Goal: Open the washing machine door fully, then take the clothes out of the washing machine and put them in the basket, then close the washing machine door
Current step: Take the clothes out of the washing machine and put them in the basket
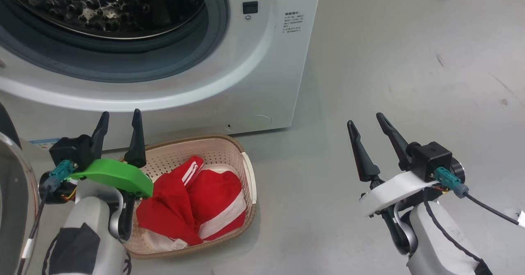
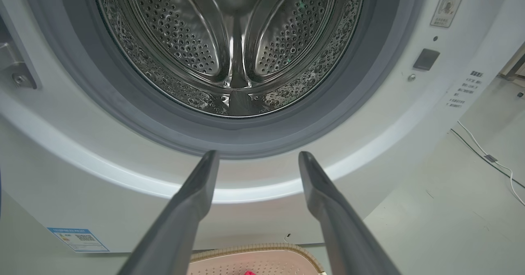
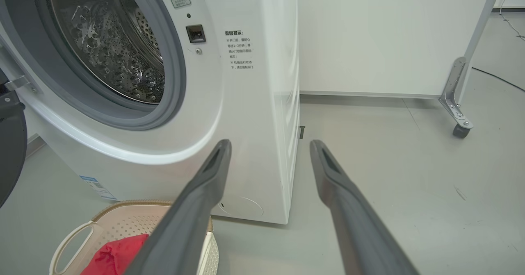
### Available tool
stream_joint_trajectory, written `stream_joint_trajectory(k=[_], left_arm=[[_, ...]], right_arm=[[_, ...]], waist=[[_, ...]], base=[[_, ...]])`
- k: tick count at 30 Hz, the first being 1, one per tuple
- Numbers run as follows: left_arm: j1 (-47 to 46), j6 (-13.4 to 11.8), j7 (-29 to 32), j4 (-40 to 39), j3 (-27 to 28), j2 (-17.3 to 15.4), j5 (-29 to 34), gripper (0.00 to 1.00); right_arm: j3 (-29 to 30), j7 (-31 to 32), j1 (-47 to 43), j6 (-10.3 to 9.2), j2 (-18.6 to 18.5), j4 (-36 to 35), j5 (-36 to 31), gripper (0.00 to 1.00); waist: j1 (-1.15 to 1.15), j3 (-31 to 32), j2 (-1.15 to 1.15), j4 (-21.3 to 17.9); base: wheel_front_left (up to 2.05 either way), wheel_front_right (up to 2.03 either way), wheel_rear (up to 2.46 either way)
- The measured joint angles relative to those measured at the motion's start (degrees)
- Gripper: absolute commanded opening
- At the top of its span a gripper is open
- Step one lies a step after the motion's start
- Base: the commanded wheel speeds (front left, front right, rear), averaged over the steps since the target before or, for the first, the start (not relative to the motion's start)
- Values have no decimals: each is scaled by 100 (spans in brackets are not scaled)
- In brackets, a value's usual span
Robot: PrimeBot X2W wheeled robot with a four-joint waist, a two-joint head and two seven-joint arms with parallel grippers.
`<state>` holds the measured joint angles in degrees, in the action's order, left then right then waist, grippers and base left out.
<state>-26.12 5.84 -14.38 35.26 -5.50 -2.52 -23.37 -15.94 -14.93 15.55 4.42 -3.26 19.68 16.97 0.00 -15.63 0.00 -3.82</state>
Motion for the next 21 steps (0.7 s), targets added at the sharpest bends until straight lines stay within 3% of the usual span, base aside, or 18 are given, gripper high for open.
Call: stream_joint_trajectory(k=[21], left_arm=[[1496,-358,-5,-1032,-120,-67,526,100]], right_arm=[[40,0,-737,2,9,164,2,100]], waist=[[0,1082,0,190]], base=[[0,0,0]])
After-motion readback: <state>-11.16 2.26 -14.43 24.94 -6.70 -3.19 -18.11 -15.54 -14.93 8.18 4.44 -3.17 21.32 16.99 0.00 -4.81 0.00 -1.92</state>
